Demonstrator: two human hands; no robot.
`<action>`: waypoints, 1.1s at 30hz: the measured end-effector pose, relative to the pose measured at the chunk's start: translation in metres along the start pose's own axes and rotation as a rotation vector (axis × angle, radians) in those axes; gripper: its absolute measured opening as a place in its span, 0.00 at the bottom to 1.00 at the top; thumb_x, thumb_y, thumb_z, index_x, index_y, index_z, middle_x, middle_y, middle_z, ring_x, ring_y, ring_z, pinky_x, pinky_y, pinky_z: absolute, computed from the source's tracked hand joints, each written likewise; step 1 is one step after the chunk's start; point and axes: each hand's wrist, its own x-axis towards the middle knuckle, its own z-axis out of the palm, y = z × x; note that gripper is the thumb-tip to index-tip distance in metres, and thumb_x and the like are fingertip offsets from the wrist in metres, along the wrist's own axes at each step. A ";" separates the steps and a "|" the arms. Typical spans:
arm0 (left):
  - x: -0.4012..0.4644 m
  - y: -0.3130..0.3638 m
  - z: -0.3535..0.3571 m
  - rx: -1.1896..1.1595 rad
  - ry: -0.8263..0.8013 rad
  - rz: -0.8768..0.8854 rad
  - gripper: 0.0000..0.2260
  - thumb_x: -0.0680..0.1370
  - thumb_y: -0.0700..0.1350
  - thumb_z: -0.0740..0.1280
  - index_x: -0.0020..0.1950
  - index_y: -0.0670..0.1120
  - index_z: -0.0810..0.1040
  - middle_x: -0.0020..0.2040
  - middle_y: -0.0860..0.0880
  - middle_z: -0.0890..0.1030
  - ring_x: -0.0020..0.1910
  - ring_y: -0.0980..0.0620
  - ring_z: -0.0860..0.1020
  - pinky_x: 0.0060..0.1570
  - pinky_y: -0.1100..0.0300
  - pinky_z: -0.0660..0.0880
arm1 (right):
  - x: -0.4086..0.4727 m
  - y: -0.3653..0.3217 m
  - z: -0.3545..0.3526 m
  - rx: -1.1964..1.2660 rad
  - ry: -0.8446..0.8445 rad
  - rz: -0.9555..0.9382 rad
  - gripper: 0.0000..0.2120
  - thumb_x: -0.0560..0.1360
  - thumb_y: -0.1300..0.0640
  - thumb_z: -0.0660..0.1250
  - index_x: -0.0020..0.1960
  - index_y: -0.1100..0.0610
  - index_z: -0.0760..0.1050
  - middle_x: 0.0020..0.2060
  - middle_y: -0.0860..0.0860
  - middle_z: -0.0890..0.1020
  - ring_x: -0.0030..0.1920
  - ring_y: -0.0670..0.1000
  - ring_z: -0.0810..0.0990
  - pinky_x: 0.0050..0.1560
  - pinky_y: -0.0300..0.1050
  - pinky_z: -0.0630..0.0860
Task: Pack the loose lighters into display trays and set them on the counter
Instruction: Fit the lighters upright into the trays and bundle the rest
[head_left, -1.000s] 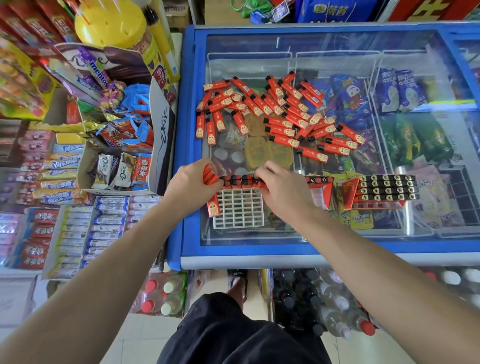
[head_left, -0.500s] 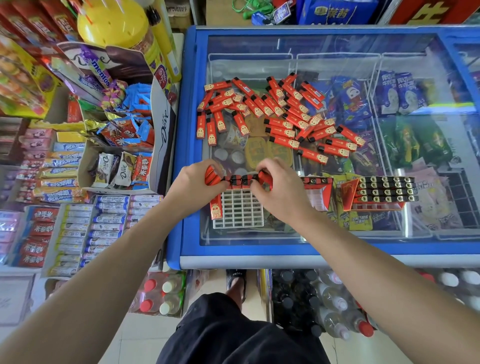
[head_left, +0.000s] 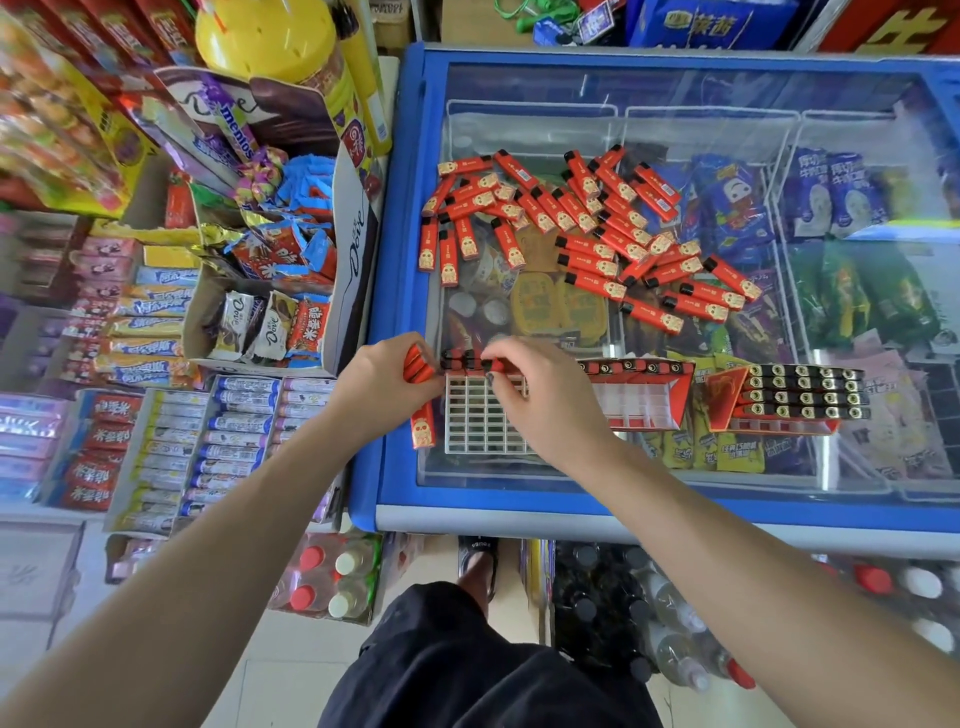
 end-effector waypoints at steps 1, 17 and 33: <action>0.001 -0.002 0.000 0.008 -0.001 -0.004 0.08 0.76 0.50 0.75 0.45 0.53 0.77 0.38 0.53 0.80 0.38 0.55 0.80 0.39 0.57 0.78 | -0.001 0.000 0.003 -0.029 0.008 -0.029 0.09 0.79 0.63 0.67 0.59 0.58 0.80 0.51 0.51 0.83 0.52 0.51 0.80 0.53 0.51 0.78; 0.018 -0.005 0.004 -0.011 -0.028 0.018 0.07 0.76 0.52 0.72 0.48 0.53 0.76 0.40 0.53 0.81 0.40 0.51 0.80 0.40 0.54 0.78 | 0.005 0.006 0.048 -0.287 -0.009 -0.187 0.12 0.73 0.72 0.70 0.55 0.63 0.77 0.46 0.56 0.77 0.30 0.57 0.76 0.23 0.52 0.75; 0.025 -0.005 -0.006 -0.153 -0.079 0.097 0.08 0.75 0.44 0.75 0.50 0.54 0.80 0.39 0.58 0.79 0.38 0.65 0.78 0.38 0.73 0.71 | 0.010 0.004 0.050 -0.254 -0.006 -0.242 0.05 0.77 0.71 0.67 0.48 0.62 0.75 0.47 0.57 0.75 0.27 0.56 0.73 0.23 0.49 0.73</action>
